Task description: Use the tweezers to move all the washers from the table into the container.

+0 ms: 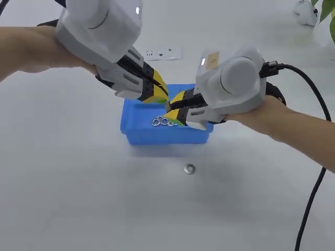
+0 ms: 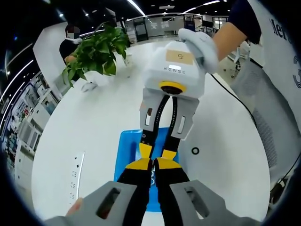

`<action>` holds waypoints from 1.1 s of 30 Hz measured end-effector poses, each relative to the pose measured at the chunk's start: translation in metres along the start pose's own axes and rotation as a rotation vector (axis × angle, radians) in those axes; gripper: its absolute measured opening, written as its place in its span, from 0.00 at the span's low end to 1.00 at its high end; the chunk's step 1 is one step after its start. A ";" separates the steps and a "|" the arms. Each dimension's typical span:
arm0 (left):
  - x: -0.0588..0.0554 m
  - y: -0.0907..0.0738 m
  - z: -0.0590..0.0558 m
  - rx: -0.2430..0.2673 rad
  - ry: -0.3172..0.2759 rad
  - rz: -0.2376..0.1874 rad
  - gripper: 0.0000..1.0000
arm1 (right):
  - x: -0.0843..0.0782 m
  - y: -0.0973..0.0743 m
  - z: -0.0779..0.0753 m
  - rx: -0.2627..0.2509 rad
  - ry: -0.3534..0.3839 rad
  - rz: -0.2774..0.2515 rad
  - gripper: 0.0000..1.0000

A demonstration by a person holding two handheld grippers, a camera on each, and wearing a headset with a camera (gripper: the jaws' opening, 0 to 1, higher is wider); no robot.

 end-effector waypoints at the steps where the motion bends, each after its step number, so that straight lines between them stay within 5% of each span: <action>1: 0.000 -0.001 0.000 0.001 0.001 -0.001 0.06 | 0.001 -0.001 0.000 0.000 0.004 -0.002 0.11; 19: 0.046 -0.031 -0.036 0.016 0.068 -0.068 0.06 | 0.031 -0.045 0.019 0.001 -0.022 -0.084 0.11; 21: 0.045 -0.032 -0.032 0.021 0.074 -0.076 0.06 | 0.035 -0.049 0.023 0.002 -0.033 -0.090 0.11; 33: 0.058 -0.038 -0.074 0.015 0.074 -0.097 0.06 | 0.040 -0.068 0.057 0.032 -0.064 -0.078 0.11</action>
Point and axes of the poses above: the centre of the closed fingertips' face, and the gripper's own axes: y roughly forward along the fingers, z roughly to its left, x roughly out of its top, the point moved 10 cm from there along -y, roughly backward along the fingers, and after that the axes turned 4 degrees about -z, right-handed, at the moved point
